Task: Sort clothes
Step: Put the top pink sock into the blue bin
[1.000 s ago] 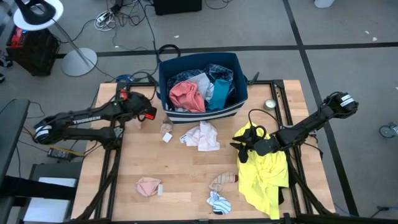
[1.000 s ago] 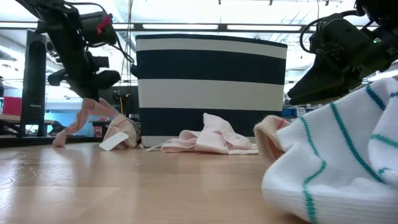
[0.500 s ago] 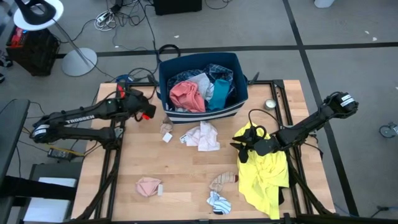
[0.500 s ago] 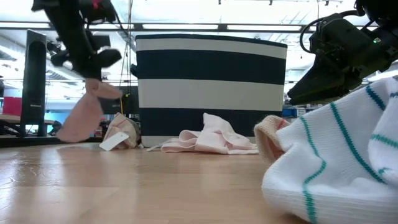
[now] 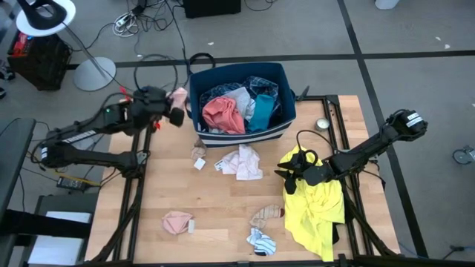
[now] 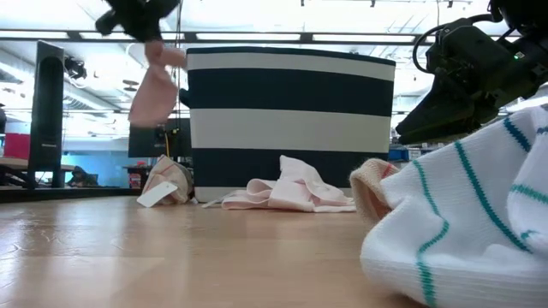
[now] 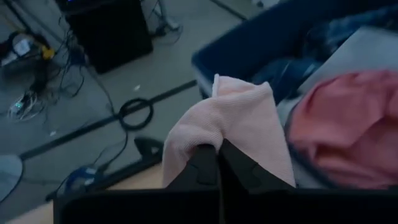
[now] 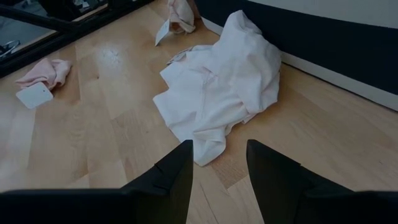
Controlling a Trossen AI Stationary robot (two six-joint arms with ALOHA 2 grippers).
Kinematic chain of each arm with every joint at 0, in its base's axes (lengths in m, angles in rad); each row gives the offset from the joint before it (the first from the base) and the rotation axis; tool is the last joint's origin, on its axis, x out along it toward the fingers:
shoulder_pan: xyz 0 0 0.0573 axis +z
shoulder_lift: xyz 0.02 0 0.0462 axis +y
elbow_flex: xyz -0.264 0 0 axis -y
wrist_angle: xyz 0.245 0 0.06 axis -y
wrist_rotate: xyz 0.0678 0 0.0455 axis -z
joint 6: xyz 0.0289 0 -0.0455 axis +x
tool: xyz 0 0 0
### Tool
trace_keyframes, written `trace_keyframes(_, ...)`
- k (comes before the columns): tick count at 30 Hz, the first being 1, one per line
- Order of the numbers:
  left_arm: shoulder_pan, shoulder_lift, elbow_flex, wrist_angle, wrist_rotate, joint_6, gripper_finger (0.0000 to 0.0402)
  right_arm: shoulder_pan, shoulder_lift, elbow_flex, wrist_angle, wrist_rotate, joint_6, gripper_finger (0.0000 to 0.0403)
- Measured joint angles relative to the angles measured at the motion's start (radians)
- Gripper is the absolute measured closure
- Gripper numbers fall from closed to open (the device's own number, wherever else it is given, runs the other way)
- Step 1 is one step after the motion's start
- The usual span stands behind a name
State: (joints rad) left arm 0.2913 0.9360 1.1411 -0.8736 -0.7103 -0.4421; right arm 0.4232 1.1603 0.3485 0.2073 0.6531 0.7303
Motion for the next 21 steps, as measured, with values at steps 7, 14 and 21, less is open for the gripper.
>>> trace_keyframes(7, 0.000, 0.069, 0.182, 0.073, 0.063, 0.142, 0.0401, 0.000, 0.000, 0.000, 0.000, 0.000, 0.000, 0.0252)
trace_keyframes(14, 0.001, 0.227, 0.398, 0.101, 0.136, 0.256, 0.0401, 0.000, 0.000, 0.000, 0.000, 0.000, 0.003, 0.0252)
trace_keyframes(21, 0.000, 0.401, 0.532, 0.132, 0.278, 0.307, 0.0401, 0.000, 0.000, 0.000, 0.000, 0.000, 0.003, 0.0252)
